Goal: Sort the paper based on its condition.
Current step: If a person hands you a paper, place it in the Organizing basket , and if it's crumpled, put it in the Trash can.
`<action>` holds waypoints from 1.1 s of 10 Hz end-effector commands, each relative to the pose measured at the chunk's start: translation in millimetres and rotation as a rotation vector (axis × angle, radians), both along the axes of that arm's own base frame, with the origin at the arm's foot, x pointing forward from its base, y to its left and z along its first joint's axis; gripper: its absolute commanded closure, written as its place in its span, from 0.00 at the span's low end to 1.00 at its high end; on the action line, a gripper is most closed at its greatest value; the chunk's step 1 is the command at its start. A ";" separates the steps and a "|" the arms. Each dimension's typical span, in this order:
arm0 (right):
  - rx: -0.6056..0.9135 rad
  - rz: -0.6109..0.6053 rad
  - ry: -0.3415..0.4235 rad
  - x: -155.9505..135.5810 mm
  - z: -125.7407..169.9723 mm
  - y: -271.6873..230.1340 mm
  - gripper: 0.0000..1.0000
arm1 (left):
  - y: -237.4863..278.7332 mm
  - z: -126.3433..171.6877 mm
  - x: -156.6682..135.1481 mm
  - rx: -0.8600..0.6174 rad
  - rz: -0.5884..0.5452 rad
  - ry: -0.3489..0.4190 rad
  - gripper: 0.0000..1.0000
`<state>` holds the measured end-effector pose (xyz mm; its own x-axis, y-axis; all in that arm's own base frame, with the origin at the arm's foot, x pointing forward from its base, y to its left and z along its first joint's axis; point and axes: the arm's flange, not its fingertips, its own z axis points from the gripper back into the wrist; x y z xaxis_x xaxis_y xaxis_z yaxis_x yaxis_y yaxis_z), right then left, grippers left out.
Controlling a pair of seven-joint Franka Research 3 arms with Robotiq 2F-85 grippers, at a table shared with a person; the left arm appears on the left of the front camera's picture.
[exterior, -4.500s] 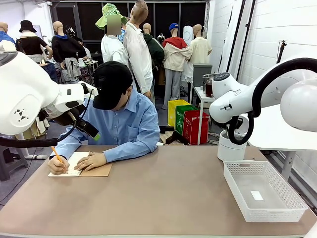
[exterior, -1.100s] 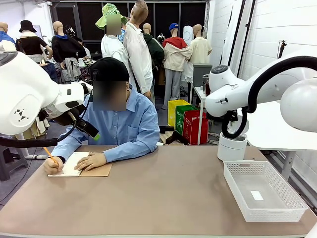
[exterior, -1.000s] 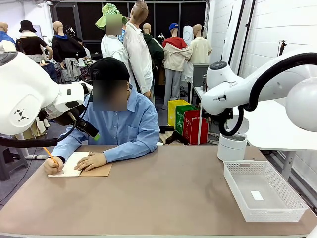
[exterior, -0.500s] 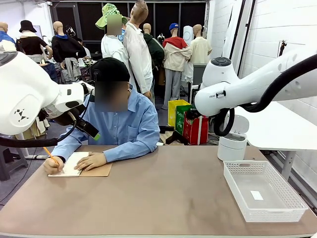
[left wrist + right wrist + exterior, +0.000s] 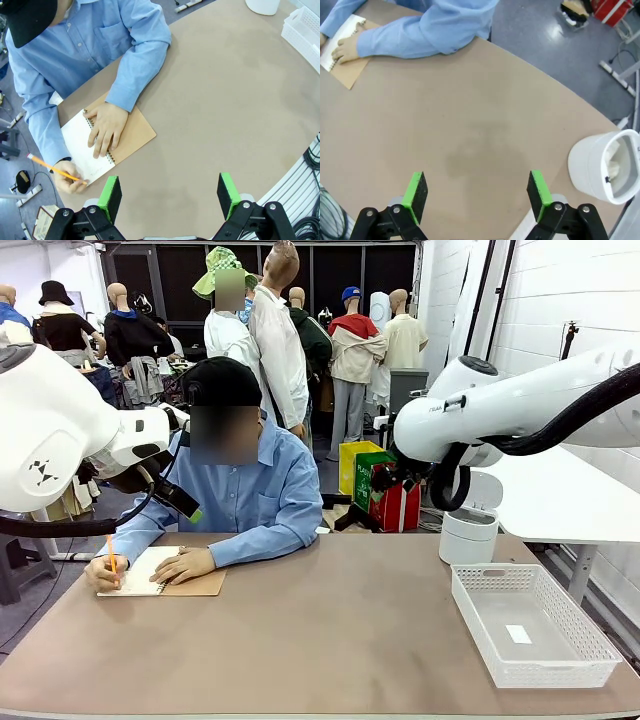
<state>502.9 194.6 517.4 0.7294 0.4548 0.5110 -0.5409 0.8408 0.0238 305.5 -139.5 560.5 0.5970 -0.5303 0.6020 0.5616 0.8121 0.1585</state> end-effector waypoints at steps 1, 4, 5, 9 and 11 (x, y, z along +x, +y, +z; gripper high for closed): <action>-0.004 -0.012 -0.006 -0.5 -0.1 8.5 0.00 | 0.5 -0.3 0.3 -0.002 0.000 0.000 0.00; -0.004 -0.012 -0.006 -0.5 -0.1 8.5 0.00 | 0.5 -0.3 0.3 -0.002 0.000 0.000 0.00; -0.001 0.005 0.000 -1.2 -0.4 3.9 0.00 | 0.5 -0.3 0.3 -0.002 0.000 0.000 0.00; 0.023 0.096 0.025 -45.8 11.2 34.7 0.00 | 0.5 -0.3 0.3 -0.002 0.000 0.000 0.00; 0.009 0.154 0.010 -70.1 21.7 47.9 0.00 | 0.5 -0.3 0.3 -0.002 0.000 0.000 0.00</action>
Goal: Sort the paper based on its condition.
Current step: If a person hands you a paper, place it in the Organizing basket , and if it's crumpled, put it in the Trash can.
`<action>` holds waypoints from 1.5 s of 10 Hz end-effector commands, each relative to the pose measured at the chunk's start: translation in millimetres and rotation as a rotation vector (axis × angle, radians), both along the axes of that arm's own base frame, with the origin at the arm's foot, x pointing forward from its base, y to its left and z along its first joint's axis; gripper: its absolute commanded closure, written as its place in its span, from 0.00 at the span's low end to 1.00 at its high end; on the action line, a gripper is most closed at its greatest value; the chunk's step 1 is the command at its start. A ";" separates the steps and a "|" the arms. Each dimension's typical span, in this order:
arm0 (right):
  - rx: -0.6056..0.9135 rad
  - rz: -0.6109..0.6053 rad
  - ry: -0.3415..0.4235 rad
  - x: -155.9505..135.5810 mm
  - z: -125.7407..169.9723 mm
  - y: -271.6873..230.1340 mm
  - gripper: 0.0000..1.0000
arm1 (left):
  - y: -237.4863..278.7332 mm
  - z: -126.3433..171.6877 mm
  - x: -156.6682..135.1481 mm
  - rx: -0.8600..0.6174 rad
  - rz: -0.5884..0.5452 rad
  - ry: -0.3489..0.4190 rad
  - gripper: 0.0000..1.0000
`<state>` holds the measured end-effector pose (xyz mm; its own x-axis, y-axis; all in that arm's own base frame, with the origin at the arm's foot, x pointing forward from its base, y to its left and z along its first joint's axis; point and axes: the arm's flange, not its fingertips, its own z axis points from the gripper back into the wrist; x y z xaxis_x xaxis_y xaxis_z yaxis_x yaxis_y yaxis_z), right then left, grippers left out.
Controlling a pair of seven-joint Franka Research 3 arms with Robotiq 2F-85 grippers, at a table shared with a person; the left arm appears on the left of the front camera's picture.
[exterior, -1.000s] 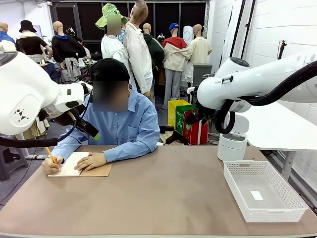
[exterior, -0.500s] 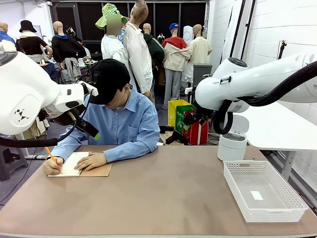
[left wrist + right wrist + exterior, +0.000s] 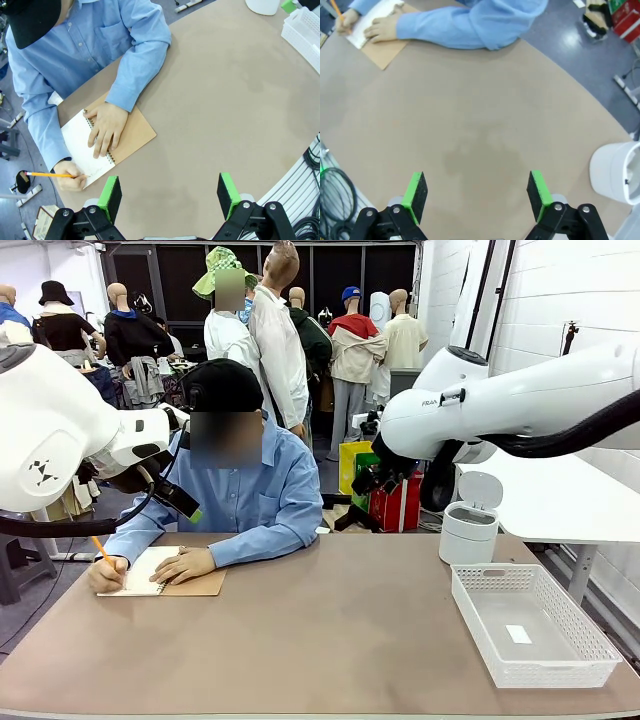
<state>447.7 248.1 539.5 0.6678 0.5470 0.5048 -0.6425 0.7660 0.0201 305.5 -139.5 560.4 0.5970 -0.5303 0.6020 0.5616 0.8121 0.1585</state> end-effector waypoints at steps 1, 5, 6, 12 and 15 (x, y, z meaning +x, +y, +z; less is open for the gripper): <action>0.014 0.058 -0.002 -27.4 4.4 -2.0 0.00 | 0.5 -0.3 0.3 -0.002 0.000 0.000 0.00; 0.027 0.131 -0.031 -62.9 -0.8 4.3 0.00 | 0.5 -0.3 0.3 -0.002 0.000 0.000 0.00; 0.028 0.134 -0.048 -64.2 -5.7 3.6 0.00 | 0.5 -0.3 0.3 -0.002 0.000 0.000 0.00; 0.090 0.147 -0.085 -66.0 -22.2 -0.2 0.00 | 0.5 -0.3 0.3 -0.002 0.000 0.000 0.00; 0.051 0.114 -0.075 -64.8 -13.5 7.2 0.00 | 0.5 -0.3 0.3 -0.002 0.000 0.000 0.00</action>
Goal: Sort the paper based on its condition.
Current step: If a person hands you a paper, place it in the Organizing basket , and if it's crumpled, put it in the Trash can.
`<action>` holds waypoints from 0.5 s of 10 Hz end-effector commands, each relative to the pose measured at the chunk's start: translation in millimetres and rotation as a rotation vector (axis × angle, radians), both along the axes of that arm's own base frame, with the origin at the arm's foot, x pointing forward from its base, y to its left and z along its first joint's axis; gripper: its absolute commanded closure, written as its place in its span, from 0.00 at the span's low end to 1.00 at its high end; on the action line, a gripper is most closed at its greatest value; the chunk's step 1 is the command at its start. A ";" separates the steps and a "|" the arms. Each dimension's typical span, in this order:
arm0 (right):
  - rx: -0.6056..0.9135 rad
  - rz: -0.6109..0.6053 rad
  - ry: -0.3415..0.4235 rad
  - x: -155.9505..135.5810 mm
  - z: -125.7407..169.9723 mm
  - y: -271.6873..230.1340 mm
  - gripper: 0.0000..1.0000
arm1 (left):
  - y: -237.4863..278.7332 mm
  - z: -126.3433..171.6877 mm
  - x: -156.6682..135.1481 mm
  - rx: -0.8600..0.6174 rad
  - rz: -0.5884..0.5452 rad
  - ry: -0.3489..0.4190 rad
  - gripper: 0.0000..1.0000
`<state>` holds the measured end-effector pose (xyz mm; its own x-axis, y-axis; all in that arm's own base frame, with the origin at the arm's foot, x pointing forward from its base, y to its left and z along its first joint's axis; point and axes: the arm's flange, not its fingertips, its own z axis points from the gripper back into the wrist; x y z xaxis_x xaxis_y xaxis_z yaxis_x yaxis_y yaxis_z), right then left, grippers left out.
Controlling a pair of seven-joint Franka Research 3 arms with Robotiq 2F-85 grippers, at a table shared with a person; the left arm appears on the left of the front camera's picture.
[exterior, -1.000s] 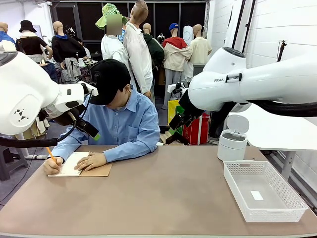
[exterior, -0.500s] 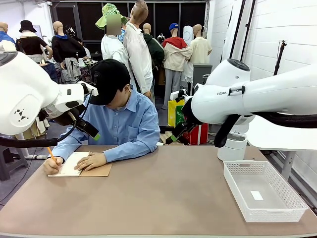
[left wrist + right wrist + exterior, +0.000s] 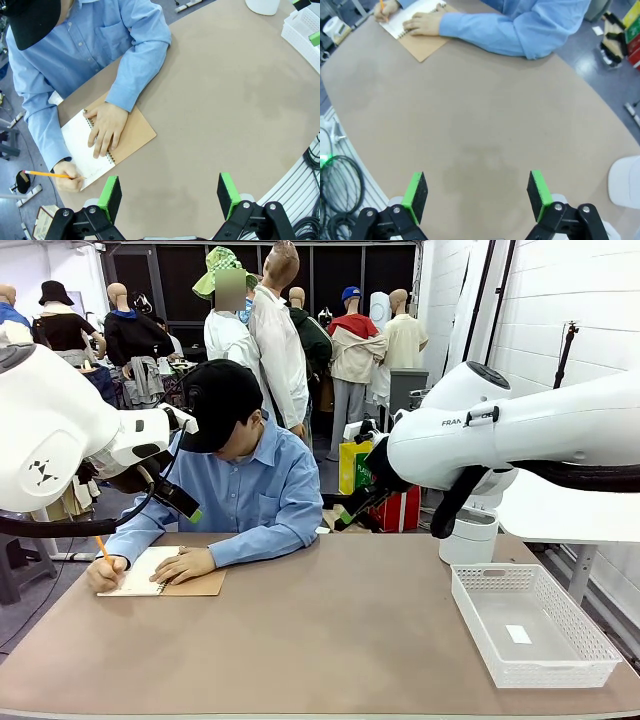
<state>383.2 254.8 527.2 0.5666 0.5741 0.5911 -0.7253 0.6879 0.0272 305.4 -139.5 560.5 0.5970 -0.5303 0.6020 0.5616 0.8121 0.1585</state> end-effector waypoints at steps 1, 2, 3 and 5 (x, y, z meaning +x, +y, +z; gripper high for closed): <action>-0.025 0.002 -0.006 -0.4 -1.2 0.5 0.00 | 0.5 -0.3 0.3 -0.002 0.000 0.000 0.00; -0.025 0.002 -0.006 -0.4 -1.2 0.5 0.00 | 0.5 -0.3 0.3 -0.002 0.000 0.000 0.00; -0.025 0.002 -0.006 -0.4 -1.2 0.5 0.00 | 0.5 -0.3 0.3 -0.002 0.000 0.000 0.00; -0.025 0.002 -0.006 -0.4 -1.2 0.5 0.00 | 0.5 -0.3 0.3 -0.002 0.000 0.000 0.00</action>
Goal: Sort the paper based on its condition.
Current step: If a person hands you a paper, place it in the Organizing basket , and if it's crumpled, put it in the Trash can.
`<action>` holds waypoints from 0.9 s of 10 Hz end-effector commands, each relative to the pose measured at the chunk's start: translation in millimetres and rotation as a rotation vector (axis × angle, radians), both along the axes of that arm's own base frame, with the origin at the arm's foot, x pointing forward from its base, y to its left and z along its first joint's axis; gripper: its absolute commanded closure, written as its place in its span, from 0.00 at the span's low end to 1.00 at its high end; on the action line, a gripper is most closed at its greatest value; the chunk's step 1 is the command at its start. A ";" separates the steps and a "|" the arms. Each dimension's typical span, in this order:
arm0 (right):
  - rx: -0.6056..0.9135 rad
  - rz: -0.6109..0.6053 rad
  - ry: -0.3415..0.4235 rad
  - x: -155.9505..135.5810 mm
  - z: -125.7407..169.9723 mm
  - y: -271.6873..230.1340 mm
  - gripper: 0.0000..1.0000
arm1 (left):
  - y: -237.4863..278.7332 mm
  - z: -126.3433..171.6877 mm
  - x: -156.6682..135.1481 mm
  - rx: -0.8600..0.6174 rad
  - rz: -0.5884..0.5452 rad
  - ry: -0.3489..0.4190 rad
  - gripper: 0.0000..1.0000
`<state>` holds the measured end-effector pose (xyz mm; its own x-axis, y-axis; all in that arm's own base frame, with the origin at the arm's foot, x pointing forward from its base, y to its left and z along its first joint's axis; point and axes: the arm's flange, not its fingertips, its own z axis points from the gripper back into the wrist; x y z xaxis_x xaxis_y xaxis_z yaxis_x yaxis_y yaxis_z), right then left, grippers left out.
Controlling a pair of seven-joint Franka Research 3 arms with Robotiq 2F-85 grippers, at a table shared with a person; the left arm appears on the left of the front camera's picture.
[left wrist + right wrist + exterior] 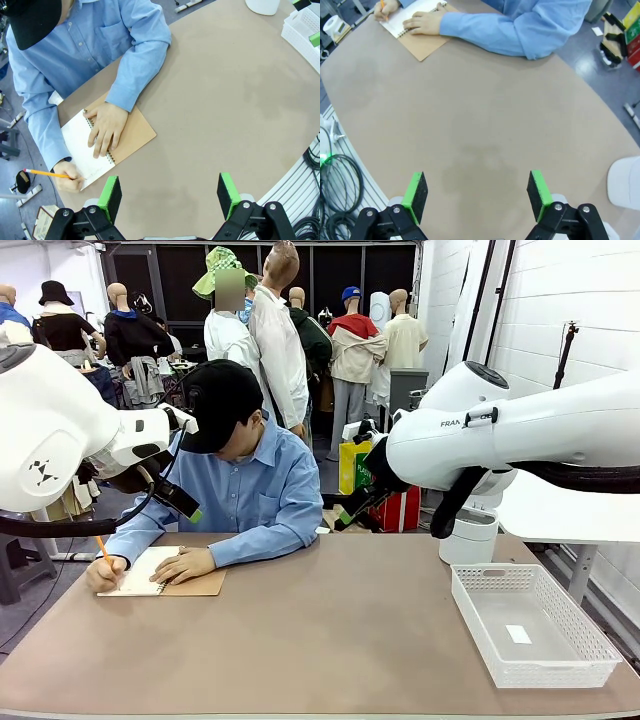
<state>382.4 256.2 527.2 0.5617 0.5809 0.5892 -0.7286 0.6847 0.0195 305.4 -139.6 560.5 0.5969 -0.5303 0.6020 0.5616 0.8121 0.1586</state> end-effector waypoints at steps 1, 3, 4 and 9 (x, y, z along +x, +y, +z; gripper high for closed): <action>-0.018 -0.003 -0.002 0.4 -1.2 -0.9 0.00 | 0.5 -0.4 0.3 -0.002 0.000 0.000 0.00; -0.018 -0.003 -0.002 0.4 -1.2 -0.9 0.00 | 0.5 -0.4 0.3 -0.002 0.000 0.000 0.00; -0.018 -0.003 -0.002 0.4 -1.2 -0.9 0.00 | 0.5 -0.4 0.3 -0.002 0.000 0.000 0.00; -0.018 -0.003 -0.002 0.4 -1.2 -0.9 0.00 | 0.5 -0.4 0.3 -0.002 0.000 0.000 0.00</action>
<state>382.4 256.2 527.2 0.5618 0.5808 0.5892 -0.7285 0.6848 0.0195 305.4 -139.6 560.5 0.5969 -0.5304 0.6020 0.5616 0.8121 0.1586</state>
